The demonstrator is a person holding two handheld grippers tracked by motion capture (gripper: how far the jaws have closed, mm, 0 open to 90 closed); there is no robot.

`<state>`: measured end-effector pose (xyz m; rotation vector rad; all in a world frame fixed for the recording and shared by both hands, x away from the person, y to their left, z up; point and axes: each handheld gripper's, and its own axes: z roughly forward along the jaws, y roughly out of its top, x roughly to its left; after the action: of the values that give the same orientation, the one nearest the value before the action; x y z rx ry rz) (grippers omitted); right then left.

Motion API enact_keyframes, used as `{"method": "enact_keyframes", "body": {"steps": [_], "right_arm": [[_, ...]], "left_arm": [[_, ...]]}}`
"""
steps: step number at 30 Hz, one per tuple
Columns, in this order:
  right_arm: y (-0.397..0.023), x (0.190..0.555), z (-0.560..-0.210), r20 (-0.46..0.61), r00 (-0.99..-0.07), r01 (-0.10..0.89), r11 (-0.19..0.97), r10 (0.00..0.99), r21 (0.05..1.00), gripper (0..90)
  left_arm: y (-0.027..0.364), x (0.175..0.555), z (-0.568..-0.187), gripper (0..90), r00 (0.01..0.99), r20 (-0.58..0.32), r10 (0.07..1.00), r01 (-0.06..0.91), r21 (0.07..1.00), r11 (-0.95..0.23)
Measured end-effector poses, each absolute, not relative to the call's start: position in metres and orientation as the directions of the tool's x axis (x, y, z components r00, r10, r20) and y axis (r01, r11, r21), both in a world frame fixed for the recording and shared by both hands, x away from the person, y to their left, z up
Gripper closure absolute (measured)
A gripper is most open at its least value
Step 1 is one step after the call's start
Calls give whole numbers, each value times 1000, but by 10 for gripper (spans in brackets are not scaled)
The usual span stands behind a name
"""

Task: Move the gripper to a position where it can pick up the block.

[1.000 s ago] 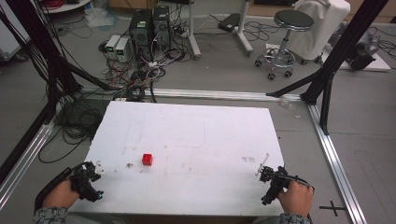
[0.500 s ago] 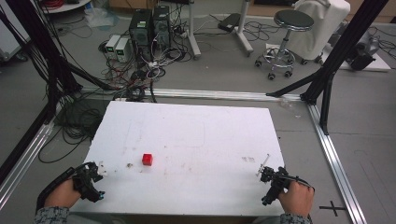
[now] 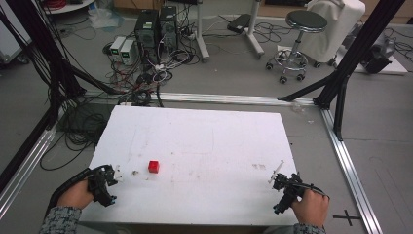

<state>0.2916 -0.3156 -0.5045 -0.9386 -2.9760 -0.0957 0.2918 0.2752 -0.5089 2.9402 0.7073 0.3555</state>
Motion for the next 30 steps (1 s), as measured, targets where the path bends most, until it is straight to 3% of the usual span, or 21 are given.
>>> {"method": "enact_keyframes", "body": {"steps": [11, 30], "right_arm": [[-318, 291, -503, 48, -816, 578, 814, 576, 61, 30], [-315, 292, -505, 52, -821, 570, 819, 568, 63, 30]], "left_arm": [[247, 316, -499, 202, 940, 223, 259, 239, 114, -964], [223, 363, -475, 202, 981, 193, 24, 22, 15, -1000]]}}
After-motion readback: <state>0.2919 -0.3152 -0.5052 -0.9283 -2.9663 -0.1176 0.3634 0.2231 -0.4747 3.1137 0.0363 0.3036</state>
